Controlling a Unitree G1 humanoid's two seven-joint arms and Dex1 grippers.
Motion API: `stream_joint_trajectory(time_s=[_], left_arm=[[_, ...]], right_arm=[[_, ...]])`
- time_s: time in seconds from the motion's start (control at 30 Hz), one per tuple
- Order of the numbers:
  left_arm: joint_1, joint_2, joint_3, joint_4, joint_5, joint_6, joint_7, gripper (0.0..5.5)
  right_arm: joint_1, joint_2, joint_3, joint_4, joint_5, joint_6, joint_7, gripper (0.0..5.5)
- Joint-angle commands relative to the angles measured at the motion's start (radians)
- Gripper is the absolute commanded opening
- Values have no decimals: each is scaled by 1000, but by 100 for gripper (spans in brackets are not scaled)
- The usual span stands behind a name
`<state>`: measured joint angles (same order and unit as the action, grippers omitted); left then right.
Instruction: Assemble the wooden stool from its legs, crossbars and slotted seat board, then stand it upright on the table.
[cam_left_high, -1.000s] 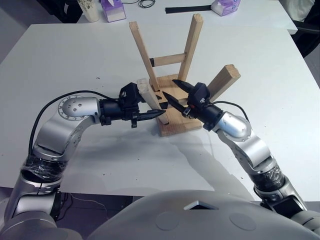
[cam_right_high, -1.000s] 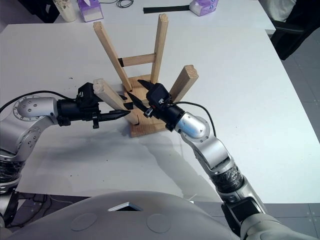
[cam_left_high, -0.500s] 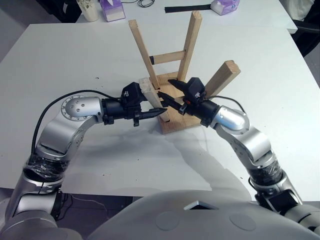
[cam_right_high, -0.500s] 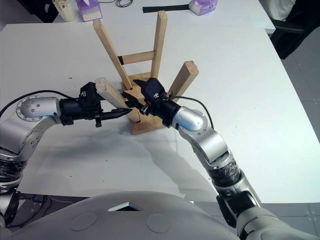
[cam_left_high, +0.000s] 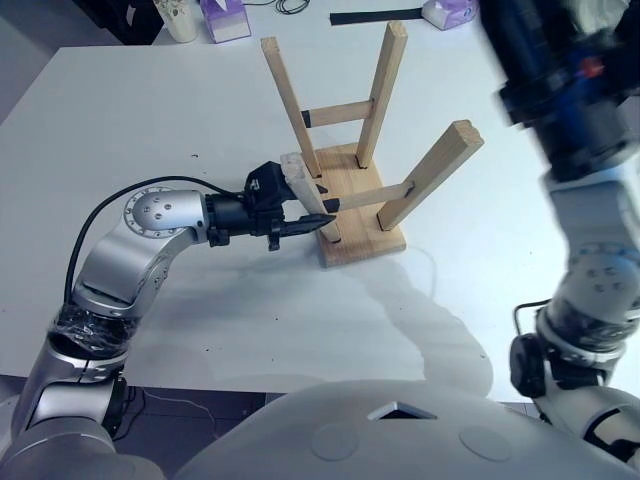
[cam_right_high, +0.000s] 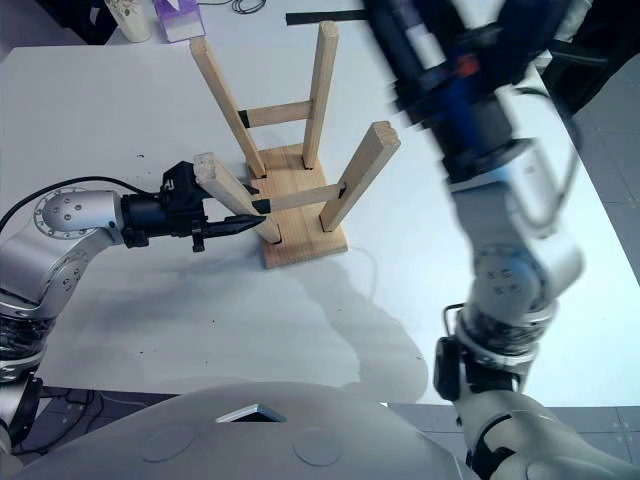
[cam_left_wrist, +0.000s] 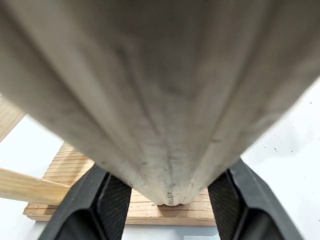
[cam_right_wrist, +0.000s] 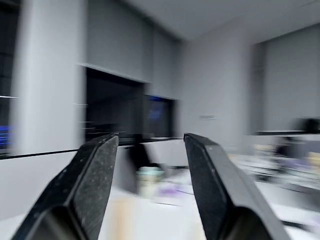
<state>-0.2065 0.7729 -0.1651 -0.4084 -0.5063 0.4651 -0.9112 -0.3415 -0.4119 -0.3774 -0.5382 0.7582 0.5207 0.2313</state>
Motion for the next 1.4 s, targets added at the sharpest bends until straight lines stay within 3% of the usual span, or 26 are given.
stream_joint_trajectory(time_s=[0.03, 0.2, 0.27, 0.4, 0.47, 0.67, 0.9, 1.0, 1.07, 1.13, 1.3, 1.4], left_arm=[[16, 38, -10, 22, 67, 35, 4, 203], [-6, 35, -22, 32, 68, 33, -8, 203], [-9, 38, -25, 32, 68, 34, -15, 203], [-40, 31, -58, 27, 75, 52, -22, 203], [-69, 15, -97, 22, 83, 62, -28, 203], [-104, -10, -138, 28, 103, 70, -36, 203], [-47, 32, -82, 47, 107, 57, -19, 203], [-34, 33, -76, 34, 102, 64, -2, 203], [-28, 32, -74, 28, 100, 69, 6, 203], [-30, 28, -75, 27, 99, 75, 12, 203], [-84, -9, -117, 29, 99, 100, 21, 203], [-108, -32, -137, 17, 92, 111, 20, 203]], right_arm=[[124, -189, 2, 350, -352, -168, 23, 242], [136, -205, 139, 533, -627, -281, -51, 242], [143, -140, 282, 401, -660, -246, -21, 242], [87, 63, 672, -66, -489, -35, 78, 242], [48, 107, 776, -185, -450, 46, 92, 242], [120, 32, 700, -85, -578, 49, 90, 242], [215, -143, 338, 79, -638, -23, 63, 242], [224, -242, 251, 182, -737, -84, 40, 242], [226, -276, 273, 185, -801, -109, 42, 242], [201, -233, 362, 117, -816, -92, 57, 242], [61, 136, 768, -190, -602, 83, 107, 242], [43, 141, 777, -174, -629, 118, 123, 242]])
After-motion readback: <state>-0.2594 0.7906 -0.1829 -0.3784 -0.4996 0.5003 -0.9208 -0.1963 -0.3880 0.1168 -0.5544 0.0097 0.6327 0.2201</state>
